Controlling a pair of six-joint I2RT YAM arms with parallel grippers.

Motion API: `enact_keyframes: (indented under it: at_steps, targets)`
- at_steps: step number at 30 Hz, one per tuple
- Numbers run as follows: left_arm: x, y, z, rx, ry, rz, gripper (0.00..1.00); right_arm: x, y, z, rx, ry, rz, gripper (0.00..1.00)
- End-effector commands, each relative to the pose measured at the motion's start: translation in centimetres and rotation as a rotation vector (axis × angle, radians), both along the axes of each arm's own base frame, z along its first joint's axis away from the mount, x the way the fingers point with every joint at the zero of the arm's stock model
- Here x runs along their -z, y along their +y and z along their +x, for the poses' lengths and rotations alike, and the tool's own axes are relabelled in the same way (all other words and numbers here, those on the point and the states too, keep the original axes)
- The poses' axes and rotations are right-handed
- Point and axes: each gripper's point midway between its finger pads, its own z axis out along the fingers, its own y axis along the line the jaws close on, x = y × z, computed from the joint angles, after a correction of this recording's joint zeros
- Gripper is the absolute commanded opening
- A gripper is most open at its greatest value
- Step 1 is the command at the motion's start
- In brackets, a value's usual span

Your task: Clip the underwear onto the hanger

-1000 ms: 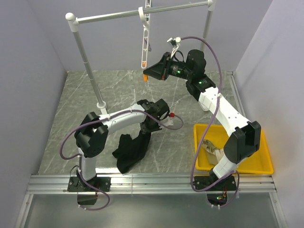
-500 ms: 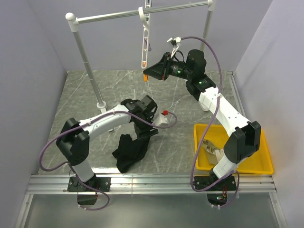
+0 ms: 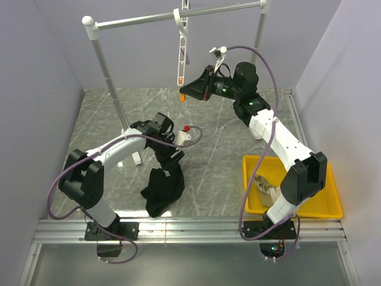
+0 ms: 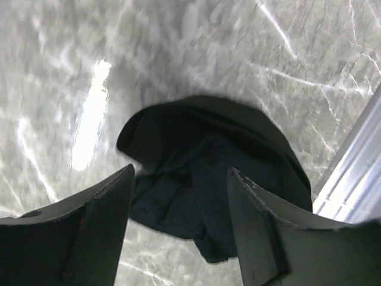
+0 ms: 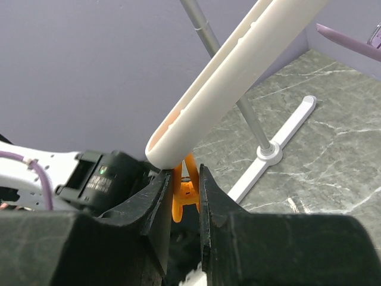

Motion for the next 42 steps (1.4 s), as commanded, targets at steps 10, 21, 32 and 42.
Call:
enact_keyframes:
  at_steps: [10,21,32,42]
  targets:
    - [-2.2,3.4,-12.2,0.326,0.048,0.122,0.62,-3.4,-1.0,-0.2,0.025,-0.065,0.039,0.00]
    - [3.1,1.1,-13.7,0.201,0.114,0.291,0.62,-3.1,-1.1,-0.3,0.030,-0.068,0.028,0.00]
    - [5.3,-0.8,-15.0,0.213,0.134,0.329,0.40,-3.3,-1.2,-0.1,0.030,-0.061,0.038,0.00]
    - [-0.2,-10.3,-10.0,0.083,0.198,0.055,0.00,-3.5,-1.4,0.0,0.032,-0.061,0.042,0.00]
